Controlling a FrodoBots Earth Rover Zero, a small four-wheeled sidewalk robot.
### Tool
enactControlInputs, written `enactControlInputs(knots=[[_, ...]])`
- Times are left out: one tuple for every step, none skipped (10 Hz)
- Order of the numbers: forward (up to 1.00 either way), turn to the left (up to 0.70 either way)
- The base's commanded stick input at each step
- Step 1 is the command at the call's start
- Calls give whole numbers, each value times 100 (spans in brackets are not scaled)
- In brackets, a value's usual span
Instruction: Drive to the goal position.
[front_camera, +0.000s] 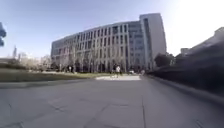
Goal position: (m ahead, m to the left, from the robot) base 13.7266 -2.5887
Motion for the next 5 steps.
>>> enactControlInputs(knots=[[100, 4], [100, 4], [100, 4], [100, 4], [100, 4]])
